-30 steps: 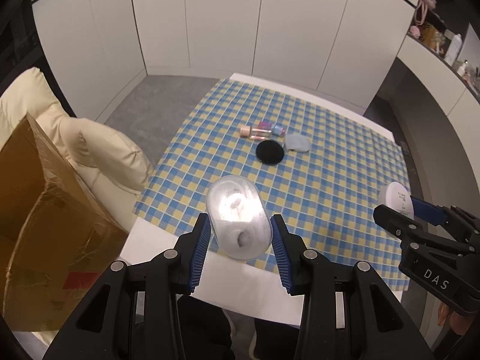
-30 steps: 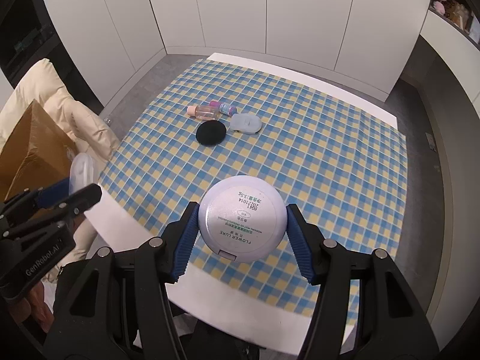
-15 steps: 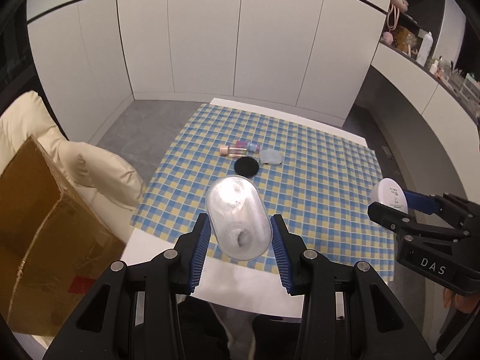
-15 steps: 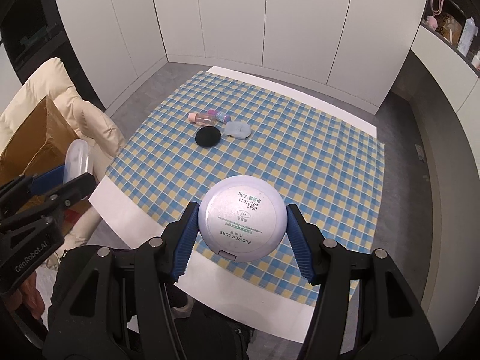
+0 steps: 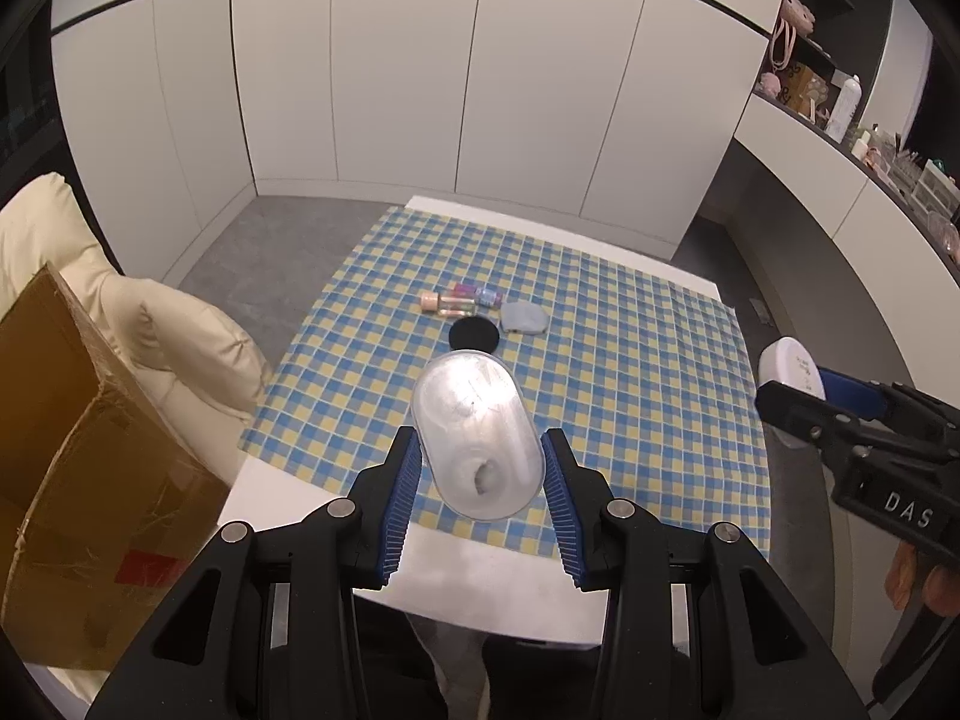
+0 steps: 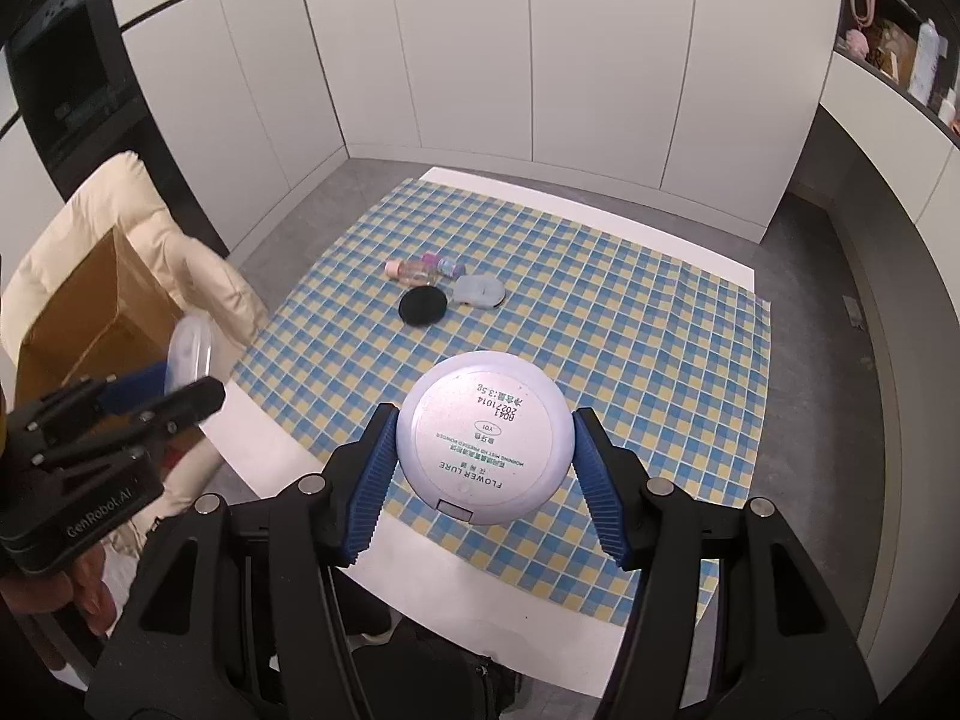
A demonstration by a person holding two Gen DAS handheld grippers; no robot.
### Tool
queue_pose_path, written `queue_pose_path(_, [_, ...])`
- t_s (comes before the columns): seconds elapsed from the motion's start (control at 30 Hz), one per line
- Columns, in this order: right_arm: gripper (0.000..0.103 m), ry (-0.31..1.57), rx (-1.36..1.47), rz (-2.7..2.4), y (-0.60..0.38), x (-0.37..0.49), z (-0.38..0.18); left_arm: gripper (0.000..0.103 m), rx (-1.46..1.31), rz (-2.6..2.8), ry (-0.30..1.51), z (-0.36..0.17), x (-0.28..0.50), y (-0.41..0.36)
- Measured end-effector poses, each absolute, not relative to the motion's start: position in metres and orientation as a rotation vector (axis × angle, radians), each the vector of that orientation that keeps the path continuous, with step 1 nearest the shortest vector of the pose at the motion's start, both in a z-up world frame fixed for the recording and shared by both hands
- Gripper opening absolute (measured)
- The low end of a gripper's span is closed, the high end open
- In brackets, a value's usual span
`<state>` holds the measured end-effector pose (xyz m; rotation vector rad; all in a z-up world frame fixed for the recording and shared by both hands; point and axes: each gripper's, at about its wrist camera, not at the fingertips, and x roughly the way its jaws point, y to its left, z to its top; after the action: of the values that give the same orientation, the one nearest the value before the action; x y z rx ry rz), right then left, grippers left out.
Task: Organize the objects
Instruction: 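Lift the clear container with left tool while right tool lifts the white compact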
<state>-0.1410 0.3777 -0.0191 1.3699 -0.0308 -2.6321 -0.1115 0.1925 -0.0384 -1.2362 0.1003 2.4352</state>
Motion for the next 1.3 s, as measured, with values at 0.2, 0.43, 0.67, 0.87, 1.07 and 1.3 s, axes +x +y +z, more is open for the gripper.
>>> queue_pose_path(0.2, [0.060,-0.015,1.382,-2.652,0.385,-0.149,-0.020,0.041,-1.238,2.455,0.100,-0.043,-0.117,0.192])
queue_pose_path(0.43, [0.060,-0.012,1.418,-2.647,0.386,-0.153,-0.029,0.041,-1.227,2.458,0.118,-0.046,-0.121,0.197])
queue_pose_path(0.67, [0.060,-0.038,1.442,-2.661,0.388,-0.155,-0.033,0.041,-1.205,2.463,0.138,-0.043,-0.120,0.198])
queue_pose_path(0.87, [0.060,-0.051,1.449,-2.663,0.386,-0.155,-0.033,0.041,-1.207,2.468,0.132,-0.043,-0.120,0.195])
queue_pose_path(1.07, [0.060,-0.045,1.447,-2.651,0.380,-0.158,-0.033,0.041,-1.214,2.477,0.120,-0.043,-0.121,0.191])
queue_pose_path(1.3, [0.060,-0.040,1.443,-2.644,0.373,-0.159,-0.033,0.041,-1.198,2.504,0.115,-0.039,-0.124,0.183])
